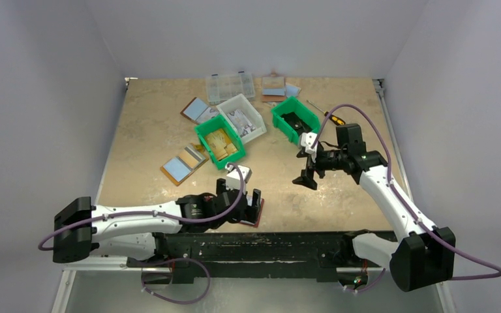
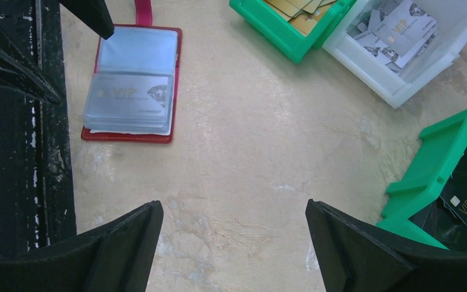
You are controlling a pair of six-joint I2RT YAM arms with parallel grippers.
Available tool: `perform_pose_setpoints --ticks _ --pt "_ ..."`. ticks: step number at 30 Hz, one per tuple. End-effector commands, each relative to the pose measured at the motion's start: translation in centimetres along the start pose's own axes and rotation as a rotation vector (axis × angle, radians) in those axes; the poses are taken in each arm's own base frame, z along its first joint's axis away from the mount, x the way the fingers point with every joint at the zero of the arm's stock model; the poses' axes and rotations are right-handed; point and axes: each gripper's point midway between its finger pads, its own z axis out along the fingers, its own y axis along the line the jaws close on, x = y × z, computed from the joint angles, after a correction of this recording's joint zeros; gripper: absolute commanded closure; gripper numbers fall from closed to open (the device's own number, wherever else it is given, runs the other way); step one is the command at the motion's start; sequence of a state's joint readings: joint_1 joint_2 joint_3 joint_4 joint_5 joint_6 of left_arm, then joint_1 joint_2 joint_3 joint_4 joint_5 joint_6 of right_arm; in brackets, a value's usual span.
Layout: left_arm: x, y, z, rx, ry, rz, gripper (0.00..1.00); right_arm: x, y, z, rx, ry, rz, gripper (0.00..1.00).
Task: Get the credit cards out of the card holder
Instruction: Remove the credit card from the card holder.
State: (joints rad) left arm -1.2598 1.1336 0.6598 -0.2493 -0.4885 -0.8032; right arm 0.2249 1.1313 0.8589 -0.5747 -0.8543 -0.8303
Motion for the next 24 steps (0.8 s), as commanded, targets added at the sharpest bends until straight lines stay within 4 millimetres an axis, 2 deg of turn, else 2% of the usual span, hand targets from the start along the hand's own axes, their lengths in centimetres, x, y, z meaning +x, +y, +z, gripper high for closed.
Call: perform_pose_setpoints --ticks 1,8,24 --pt "-1.6 -0.2 -0.2 -0.072 -0.052 0.018 0.1 -1.1 -0.4 -0.6 0.024 -0.03 -0.032 0.01" --pt "-2.0 -0.7 0.0 -0.095 -0.072 0.026 0.1 -0.9 -0.4 -0.5 0.017 -0.025 -0.024 0.01" --pt "0.2 0.7 1.0 -0.293 -0.036 -0.001 0.09 -0.2 -0.5 -0.4 0.01 -0.011 -0.015 0.01"
